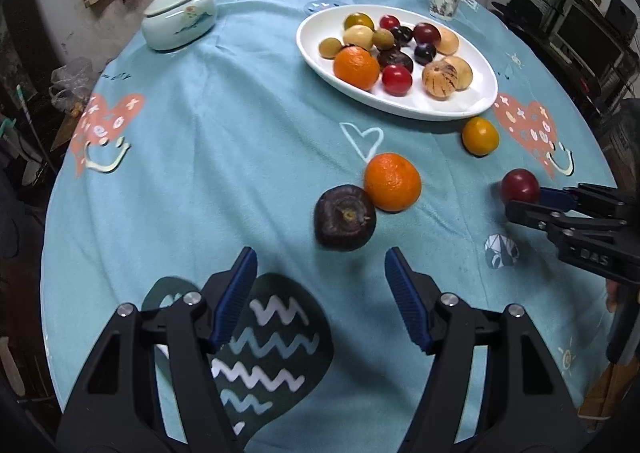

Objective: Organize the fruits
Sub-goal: 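Grasp the other dark red plum with right gripper while left gripper grasps the dark brown fruit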

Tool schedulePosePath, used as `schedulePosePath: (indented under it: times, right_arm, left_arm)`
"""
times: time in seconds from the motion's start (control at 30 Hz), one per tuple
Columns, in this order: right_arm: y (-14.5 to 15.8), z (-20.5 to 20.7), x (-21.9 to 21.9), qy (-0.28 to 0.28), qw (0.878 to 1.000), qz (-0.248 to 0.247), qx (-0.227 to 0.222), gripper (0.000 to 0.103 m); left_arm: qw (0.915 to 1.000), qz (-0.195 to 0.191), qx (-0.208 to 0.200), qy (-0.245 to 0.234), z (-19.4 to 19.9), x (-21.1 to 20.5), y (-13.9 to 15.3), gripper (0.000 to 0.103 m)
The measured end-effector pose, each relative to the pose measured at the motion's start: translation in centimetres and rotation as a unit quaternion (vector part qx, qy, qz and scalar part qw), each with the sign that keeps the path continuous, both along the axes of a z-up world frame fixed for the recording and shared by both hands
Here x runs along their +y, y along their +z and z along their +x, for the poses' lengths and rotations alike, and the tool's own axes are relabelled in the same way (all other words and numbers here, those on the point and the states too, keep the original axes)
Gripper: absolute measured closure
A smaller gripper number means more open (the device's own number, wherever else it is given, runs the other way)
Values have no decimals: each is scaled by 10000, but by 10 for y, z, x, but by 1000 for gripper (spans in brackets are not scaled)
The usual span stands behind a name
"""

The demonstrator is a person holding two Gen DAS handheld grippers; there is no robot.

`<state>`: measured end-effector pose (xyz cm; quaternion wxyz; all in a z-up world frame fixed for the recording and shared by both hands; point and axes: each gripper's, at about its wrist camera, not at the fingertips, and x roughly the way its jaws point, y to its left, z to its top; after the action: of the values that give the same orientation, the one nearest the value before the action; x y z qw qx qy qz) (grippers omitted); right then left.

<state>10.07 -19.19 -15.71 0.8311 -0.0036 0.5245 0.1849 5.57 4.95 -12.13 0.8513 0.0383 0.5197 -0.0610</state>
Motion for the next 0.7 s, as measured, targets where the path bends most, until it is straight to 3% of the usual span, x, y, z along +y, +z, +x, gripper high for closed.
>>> schedulePosePath:
  times: [0.23,0.57,0.7]
  right_arm:
    - [0,-7,0,-52,9998,177,122,65]
    - [0,-11,9,29,9996,211,198,65]
    - [0,-12,12,59,9996,183,199,65]
  left_arm:
    - [9993,159,230,-260,24,-13,-27,35]
    - [9986,141,345,-374,44,-17,-39,35]
    - [9980,81,473,-405,46,-18,-45,44]
